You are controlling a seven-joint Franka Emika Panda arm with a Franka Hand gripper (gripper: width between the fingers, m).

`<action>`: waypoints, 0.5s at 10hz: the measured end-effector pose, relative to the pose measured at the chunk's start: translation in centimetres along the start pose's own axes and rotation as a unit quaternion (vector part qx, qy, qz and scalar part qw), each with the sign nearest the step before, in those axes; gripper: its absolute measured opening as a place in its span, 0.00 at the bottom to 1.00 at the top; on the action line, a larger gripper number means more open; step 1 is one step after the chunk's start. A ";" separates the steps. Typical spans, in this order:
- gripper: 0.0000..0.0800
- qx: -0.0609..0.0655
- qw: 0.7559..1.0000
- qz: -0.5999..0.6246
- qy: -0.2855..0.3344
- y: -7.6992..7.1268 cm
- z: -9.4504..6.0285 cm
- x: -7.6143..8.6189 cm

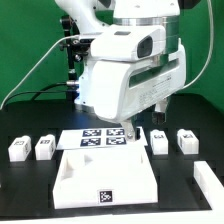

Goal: Assemble one leg

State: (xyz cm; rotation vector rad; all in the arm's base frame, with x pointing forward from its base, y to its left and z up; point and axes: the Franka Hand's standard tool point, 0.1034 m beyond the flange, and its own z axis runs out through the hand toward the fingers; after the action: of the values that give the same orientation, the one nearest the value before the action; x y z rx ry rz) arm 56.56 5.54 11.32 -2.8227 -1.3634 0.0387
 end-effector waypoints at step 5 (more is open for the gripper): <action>0.81 0.000 0.998 -0.060 0.000 -1.2 0.5 -0.8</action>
Offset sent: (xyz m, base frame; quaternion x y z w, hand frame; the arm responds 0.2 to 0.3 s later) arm 0.0000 0.0000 0.0000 0.0000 0.0000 -0.1147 0.9934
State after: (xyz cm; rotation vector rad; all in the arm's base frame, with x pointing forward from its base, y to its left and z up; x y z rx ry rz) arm 55.08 5.63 10.87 -2.7353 -1.5295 0.0375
